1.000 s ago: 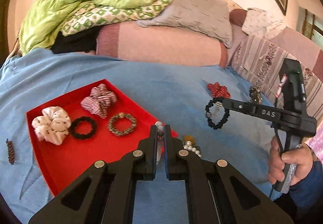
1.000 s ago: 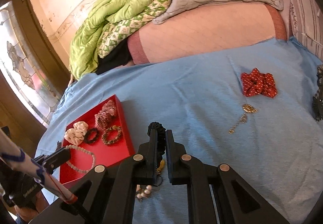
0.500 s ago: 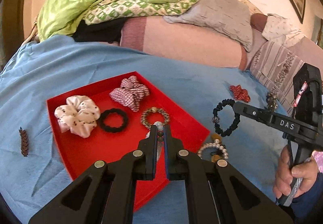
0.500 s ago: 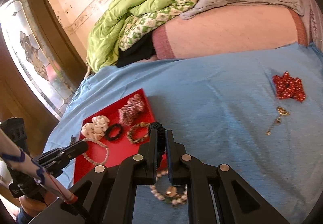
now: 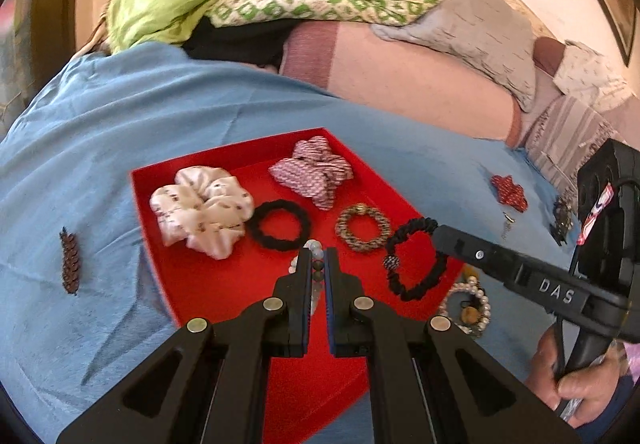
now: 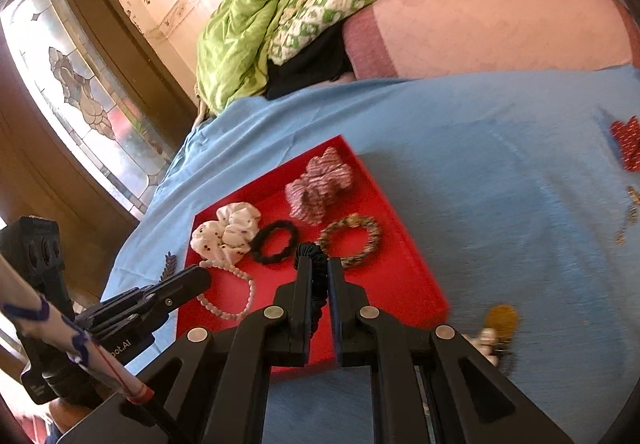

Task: Organize jewelry
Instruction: 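Carry the pearl and black beaded bracelets over the red tray and lower them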

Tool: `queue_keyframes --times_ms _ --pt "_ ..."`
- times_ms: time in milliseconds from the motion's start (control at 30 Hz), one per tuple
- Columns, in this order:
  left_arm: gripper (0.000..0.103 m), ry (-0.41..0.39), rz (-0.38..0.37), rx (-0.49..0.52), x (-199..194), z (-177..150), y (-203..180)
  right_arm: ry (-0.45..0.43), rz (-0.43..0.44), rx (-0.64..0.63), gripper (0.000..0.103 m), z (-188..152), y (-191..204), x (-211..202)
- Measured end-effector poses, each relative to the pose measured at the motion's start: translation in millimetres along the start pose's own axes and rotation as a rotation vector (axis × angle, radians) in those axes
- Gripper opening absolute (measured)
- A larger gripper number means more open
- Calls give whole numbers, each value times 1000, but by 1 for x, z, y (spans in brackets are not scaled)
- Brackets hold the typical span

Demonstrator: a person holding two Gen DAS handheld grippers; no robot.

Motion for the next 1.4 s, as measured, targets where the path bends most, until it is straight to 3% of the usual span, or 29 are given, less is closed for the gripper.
queue_keyframes --times_ms 400,800,1400 --pt "5 25 69 -81 8 -4 38 57 74 42 9 -2 24 47" --pt "5 49 135 -110 20 -3 54 85 -28 81 9 -2 -4 63" --pt "5 53 169 -96 23 -1 57 120 -38 48 11 -7 0 70"
Point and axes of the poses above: each gripper's, at about its wrist camera, not at the fingertips, and x roughly the way its jaws point, y to its left, z to its top, the point moved 10 cm from there along x, roughly the way its jaws point, and after that the axes turned 6 degrees about y, right-handed, at the moved point
